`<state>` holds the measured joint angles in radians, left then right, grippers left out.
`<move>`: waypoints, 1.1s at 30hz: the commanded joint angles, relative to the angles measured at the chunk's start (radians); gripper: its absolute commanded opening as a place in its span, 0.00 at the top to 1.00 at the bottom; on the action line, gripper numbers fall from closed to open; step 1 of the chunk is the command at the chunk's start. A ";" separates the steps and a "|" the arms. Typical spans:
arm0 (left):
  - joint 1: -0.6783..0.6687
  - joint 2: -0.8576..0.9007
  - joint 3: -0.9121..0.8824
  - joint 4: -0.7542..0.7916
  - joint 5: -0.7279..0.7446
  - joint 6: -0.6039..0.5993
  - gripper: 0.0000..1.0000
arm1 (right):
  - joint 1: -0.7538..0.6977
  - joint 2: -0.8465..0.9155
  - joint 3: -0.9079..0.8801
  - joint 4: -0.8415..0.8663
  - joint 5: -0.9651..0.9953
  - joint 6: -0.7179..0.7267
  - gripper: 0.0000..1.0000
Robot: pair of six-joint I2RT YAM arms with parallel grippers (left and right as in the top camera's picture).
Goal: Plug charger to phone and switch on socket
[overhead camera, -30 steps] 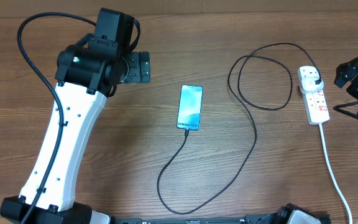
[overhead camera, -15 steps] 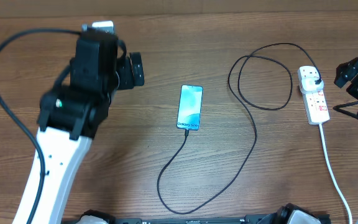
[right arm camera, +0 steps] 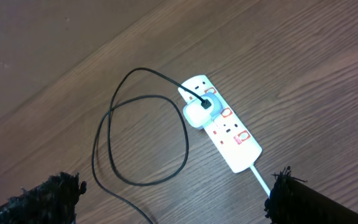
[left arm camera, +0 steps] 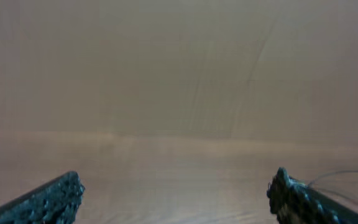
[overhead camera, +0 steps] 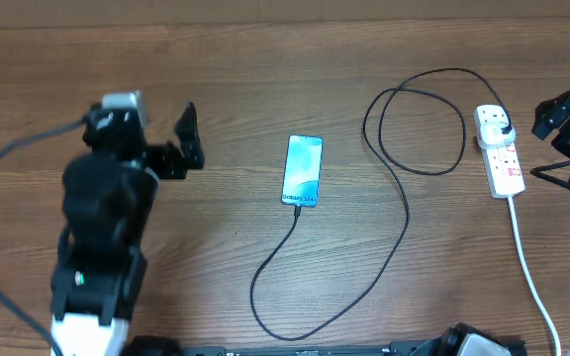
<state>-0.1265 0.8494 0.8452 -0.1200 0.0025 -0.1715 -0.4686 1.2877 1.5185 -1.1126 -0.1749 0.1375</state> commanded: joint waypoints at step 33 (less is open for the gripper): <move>0.142 -0.745 -0.841 0.438 -0.039 -0.046 0.01 | 0.007 -0.002 0.021 0.003 0.010 0.005 0.00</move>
<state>0.0090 0.1352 0.0105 0.3347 -0.0055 -0.1936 -0.4686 1.2877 1.5185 -1.1130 -0.1753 0.1379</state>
